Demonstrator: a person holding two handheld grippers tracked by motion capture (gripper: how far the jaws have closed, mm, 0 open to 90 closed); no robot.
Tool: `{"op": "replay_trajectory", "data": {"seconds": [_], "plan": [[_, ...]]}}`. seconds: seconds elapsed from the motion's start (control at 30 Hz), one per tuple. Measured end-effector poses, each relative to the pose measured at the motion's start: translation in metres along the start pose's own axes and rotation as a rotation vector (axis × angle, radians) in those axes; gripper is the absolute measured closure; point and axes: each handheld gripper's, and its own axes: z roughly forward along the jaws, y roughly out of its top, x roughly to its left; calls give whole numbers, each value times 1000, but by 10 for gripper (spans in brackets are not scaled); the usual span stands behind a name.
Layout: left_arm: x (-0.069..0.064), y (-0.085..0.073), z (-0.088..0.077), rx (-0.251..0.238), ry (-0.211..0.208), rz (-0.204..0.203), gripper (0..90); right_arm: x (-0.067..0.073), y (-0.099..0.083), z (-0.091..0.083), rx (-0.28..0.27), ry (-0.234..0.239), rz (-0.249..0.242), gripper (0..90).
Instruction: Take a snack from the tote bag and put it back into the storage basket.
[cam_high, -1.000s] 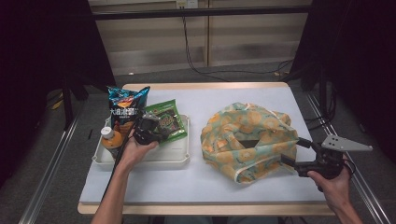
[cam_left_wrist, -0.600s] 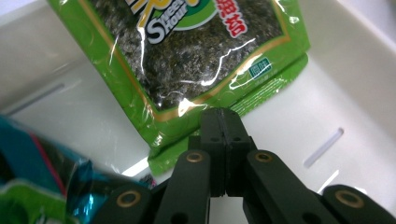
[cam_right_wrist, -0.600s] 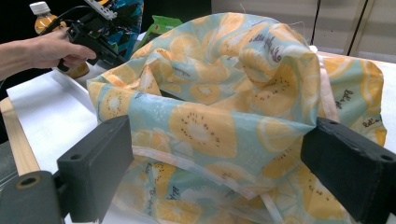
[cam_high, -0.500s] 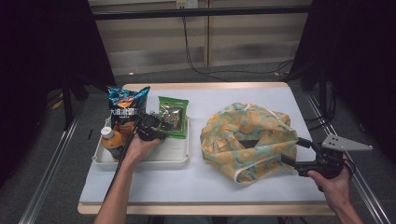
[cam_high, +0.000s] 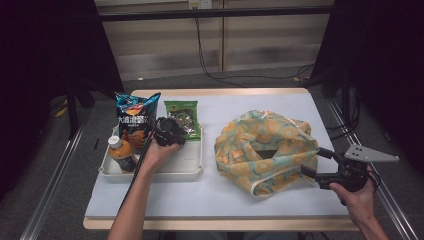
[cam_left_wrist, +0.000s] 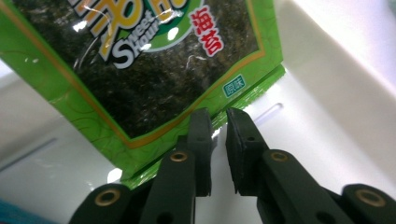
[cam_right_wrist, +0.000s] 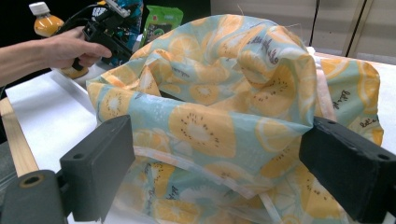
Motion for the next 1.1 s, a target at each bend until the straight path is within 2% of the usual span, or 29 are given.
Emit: {"op": "replay_trajectory", "data": {"seconds": [0.03,0.07,0.1,0.13,0.2,0.3,0.33,0.43,0.47,0.53,0.6,0.67,0.7,0.73,0.77,0.8,0.83,0.87,0.93,0.97,1.0,1.03,1.07,1.1], "plan": [[3,-1,-1,1,-9,6,786,0,0,0,0,-1,1,106],[4,-2,-1,-8,-18,-11,784,0,0,0,-2,0,-2,110],[4,-3,-2,-2,-12,-9,777,0,0,-1,-2,-2,-7,111],[4,-4,-2,-20,-22,-22,776,-1,0,-1,-2,-3,-5,111],[4,-7,-6,-26,-13,-21,766,-1,0,-1,-1,-4,-1,112],[3,-10,-14,-69,-47,-25,761,0,0,0,4,-1,-1,113],[3,-10,-14,-69,-47,-25,752,0,0,0,9,-2,4,113],[-7,-12,-27,-128,-50,-23,746,1,1,1,4,-1,6,113],[-9,-12,-31,-151,-62,-23,743,2,1,0,2,2,6,113],[-13,-13,-36,-159,-46,-11,736,3,3,0,3,0,3,113],[-15,-14,-39,-156,-55,-5,730,3,3,-1,1,-2,5,117],[-24,-17,-48,-185,-89,34,729,5,6,-4,-12,9,3,192],[-30,-17,-51,-201,-88,46,729,6,9,-6,-16,9,-4,215],[-33,-18,-55,-196,-98,76,728,6,11,-8,-29,12,1,238],[-38,-18,-58,-208,-116,81,729,6,14,-10,-33,9,-4,269],[-38,-18,-58,-208,-116,81,729,6,18,-12,-38,5,-5,294],[-50,-18,-64,-229,-136,113,730,7,21,-14,-46,5,-7,324],[-55,-18,-66,-233,-153,128,731,7,23,-15,-52,9,-4,342],[-66,-17,-70,-265,-176,129,731,9,27,-16,-54,12,-13,389],[-71,-16,-71,-272,-193,132,731,10,28,-16,-55,16,-16,410],[-77,-16,-73,-267,-192,150,728,11,29,-17,-57,17,-22,414],[-83,-15,-72,-280,-211,163,723,12,31,-17,-57,17,-17,421],[-83,-15,-72,-280,-211,163,714,13,32,-17,-62,16,-20,427],[-94,-13,-72,-275,-226,197,704,13,33,-19,-64,10,-25,427]]}}
